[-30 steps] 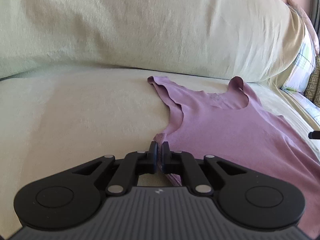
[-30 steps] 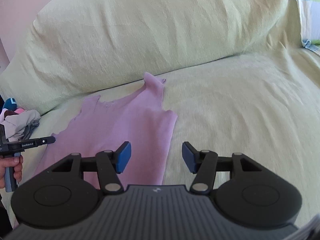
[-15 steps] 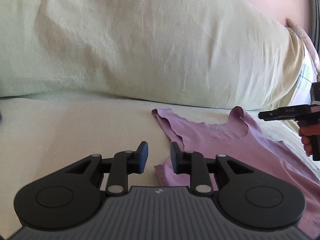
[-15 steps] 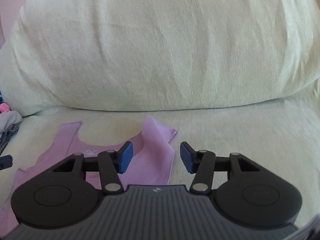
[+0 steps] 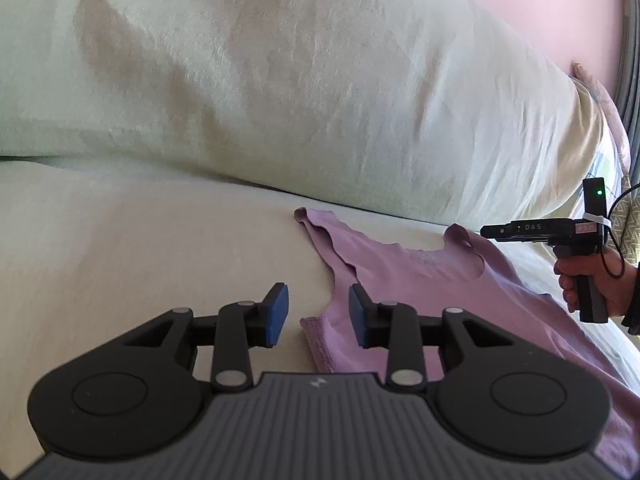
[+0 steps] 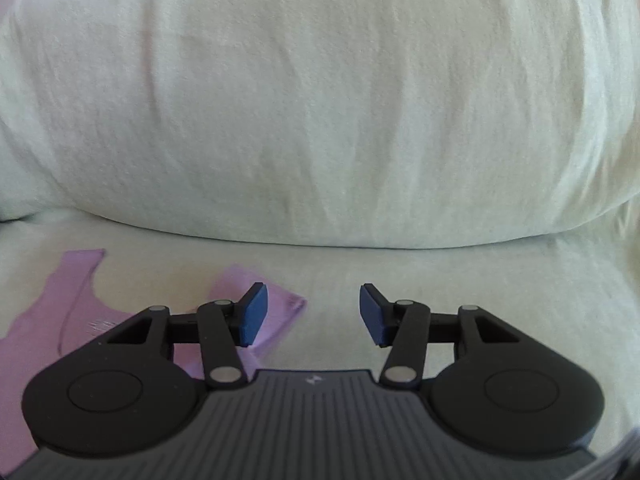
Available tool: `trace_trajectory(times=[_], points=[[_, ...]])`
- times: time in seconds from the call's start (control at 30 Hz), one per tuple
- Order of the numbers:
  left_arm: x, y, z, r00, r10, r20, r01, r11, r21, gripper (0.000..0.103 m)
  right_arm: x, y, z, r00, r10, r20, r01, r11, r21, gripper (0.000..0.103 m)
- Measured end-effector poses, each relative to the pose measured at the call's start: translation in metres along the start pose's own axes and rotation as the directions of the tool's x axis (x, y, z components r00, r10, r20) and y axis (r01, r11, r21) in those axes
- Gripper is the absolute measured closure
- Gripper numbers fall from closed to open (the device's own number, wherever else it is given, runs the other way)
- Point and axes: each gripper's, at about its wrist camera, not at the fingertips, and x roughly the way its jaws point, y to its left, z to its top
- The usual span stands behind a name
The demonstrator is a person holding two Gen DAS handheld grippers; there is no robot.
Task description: Fold clothes
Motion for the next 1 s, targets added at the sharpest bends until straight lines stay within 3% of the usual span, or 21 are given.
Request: trace_trajectory(times=[0.07, 0.13, 0.23, 0.47, 0.5, 0.57, 0.6, 0.67, 0.83, 1.0], points=[[0.001, -0.001, 0.000, 1.000, 0.000, -0.003, 0.000, 1.000, 0.006, 0.062, 0.007, -0.001, -0.001, 0.999, -0.021, -0.034, 0.019, 0.999, -0.044, 0.056], [0.002, -0.001, 0.000, 1.000, 0.000, -0.006, 0.000, 1.000, 0.009, 0.062, 0.015, 0.001, -0.003, 0.996, 0.004, -0.087, -0.013, 0.995, -0.101, 0.056], [0.002, -0.003, -0.001, 1.000, 0.002, -0.007, -0.002, 1.000, 0.021, 0.061, 0.014, 0.000, -0.001, 0.989, 0.110, -0.099, -0.120, 0.988, -0.101, 0.055], [0.003, -0.008, -0.002, 1.000, 0.005, -0.010, -0.005, 0.999, 0.041, 0.058, 0.025, 0.008, 0.002, 0.993, 0.101, -0.067, -0.110, 0.983, -0.149, 0.058], [0.003, -0.008, -0.002, 1.000, 0.005, -0.011, -0.004, 0.999, 0.038, 0.058, 0.028, 0.008, 0.003, 0.993, 0.102, -0.065, -0.110, 0.983, -0.145, 0.061], [0.004, -0.007, -0.002, 1.000, 0.004, -0.015, -0.003, 0.999, 0.032, 0.058, 0.031, 0.009, 0.004, 0.989, 0.127, -0.071, -0.135, 0.982, -0.133, 0.090], [0.004, -0.006, -0.002, 1.000, 0.003, -0.017, -0.003, 1.000, 0.030, 0.058, 0.031, 0.010, 0.005, 0.987, 0.139, -0.076, -0.148, 0.980, -0.133, 0.097], [0.005, -0.006, -0.003, 1.000, 0.002, -0.019, -0.002, 1.000, 0.029, 0.058, 0.032, 0.013, 0.005, 0.986, 0.147, -0.083, -0.159, 0.976, -0.151, 0.101], [0.004, -0.010, -0.004, 1.000, -0.005, -0.011, 0.006, 0.999, 0.047, 0.058, 0.032, 0.012, 0.010, 0.999, 0.036, -0.025, -0.040, 0.985, -0.167, 0.102], [0.006, -0.011, -0.005, 1.000, -0.008, -0.011, 0.009, 0.999, 0.050, 0.058, 0.044, 0.009, 0.013, 0.999, -0.045, -0.015, 0.042, 0.983, -0.178, 0.100]])
